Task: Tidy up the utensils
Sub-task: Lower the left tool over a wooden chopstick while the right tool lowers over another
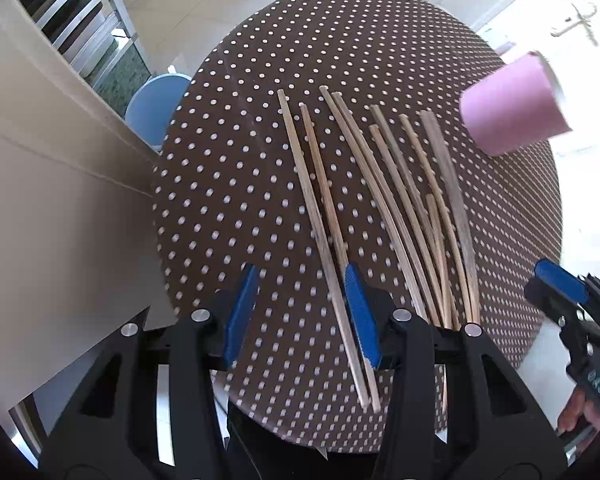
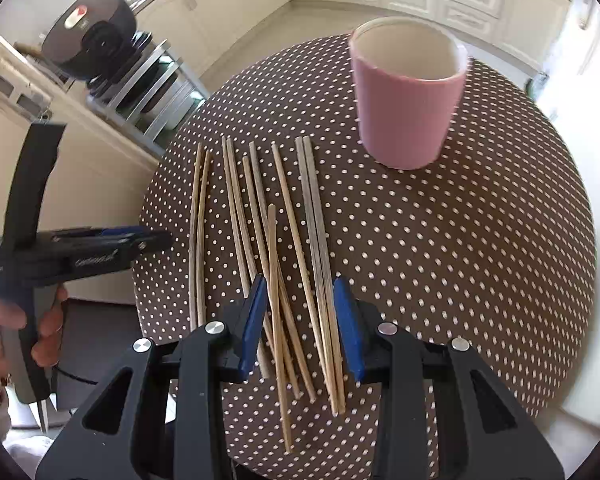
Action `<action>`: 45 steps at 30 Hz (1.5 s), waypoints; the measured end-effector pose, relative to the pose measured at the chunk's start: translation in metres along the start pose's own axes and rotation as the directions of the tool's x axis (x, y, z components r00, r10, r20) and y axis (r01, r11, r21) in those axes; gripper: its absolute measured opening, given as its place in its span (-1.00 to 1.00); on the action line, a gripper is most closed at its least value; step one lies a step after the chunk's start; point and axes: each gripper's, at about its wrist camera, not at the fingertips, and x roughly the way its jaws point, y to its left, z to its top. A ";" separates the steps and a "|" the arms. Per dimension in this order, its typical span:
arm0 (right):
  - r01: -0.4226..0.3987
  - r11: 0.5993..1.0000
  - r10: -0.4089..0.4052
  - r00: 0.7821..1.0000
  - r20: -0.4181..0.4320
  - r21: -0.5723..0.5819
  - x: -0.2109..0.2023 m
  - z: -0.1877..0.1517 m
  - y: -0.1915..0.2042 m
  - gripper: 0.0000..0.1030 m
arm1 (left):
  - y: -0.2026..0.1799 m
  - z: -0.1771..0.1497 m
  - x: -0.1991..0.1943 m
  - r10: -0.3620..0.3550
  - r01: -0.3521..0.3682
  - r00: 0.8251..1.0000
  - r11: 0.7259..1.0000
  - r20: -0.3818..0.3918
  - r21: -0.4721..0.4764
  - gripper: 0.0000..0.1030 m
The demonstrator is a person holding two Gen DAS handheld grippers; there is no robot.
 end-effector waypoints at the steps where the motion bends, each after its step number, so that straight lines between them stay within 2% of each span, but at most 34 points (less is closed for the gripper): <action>1: 0.003 1.000 -0.003 1.000 -0.006 -0.014 0.003 0.002 -0.001 -0.36 | -0.001 0.003 0.006 0.011 -0.011 1.000 1.000 -0.009 0.000 -0.14; 3: 0.003 1.000 -0.004 1.000 -0.019 -0.029 0.010 0.005 -0.006 -0.36 | -0.002 0.007 0.014 0.007 -0.007 1.000 1.000 -0.026 -0.016 -0.14; 6: -0.002 0.999 0.000 0.999 -0.033 -0.036 0.019 0.009 -0.012 -0.37 | -0.004 0.011 0.023 0.050 -0.051 0.998 0.999 -0.031 -0.008 -0.15; 11: -0.009 0.998 0.006 0.999 -0.048 -0.062 0.029 0.010 -0.021 -0.38 | -0.006 0.023 0.023 0.045 -0.046 0.999 0.998 -0.020 -0.039 -0.15; 17: -0.030 0.996 0.025 0.998 -0.059 -0.084 0.044 0.018 -0.022 -0.49 | -0.011 0.037 0.026 0.079 -0.079 0.996 0.997 -0.037 0.010 -0.15; 20: -0.016 0.995 0.011 0.999 -0.047 -0.098 0.045 0.020 -0.023 -0.54 | -0.009 0.042 0.025 0.064 -0.064 0.997 0.998 -0.041 -0.004 -0.17; 22: -0.004 0.994 0.000 0.999 -0.037 -0.107 0.047 0.023 -0.023 -0.57 | -0.005 0.047 0.029 0.082 -0.082 0.996 0.997 -0.044 0.008 -0.33; 28: 0.044 0.989 -0.051 0.997 -0.050 -0.139 0.058 0.026 -0.023 -0.68 | -0.015 0.059 0.033 0.130 -0.126 0.990 0.990 -0.054 0.061 -0.34; 31: 0.042 0.990 -0.053 0.996 -0.077 -0.137 0.064 0.024 -0.025 -0.69 | -0.018 0.062 0.033 0.133 -0.130 0.990 0.990 -0.048 0.060 -0.34; 38: 0.050 0.989 -0.062 0.995 -0.084 -0.140 0.068 0.032 -0.025 -0.70 | -0.024 0.062 0.030 0.145 -0.143 0.989 0.988 -0.038 0.066 -0.37; 41: 0.065 0.987 -0.078 0.993 -0.085 -0.150 0.076 0.043 -0.012 -0.71 | -0.026 0.051 0.030 0.138 -0.137 0.990 0.989 -0.032 0.052 -0.45; 43: 0.080 0.986 -0.094 0.991 -0.090 -0.144 0.080 0.049 -0.008 -0.72 | -0.023 0.052 0.029 0.125 -0.123 0.992 0.991 -0.032 0.051 -0.71; 45: 0.086 0.988 -0.100 0.989 -0.112 -0.127 0.085 0.054 -0.008 -0.71 | -0.020 0.055 0.029 0.114 -0.112 0.993 0.993 -0.042 0.048 -0.74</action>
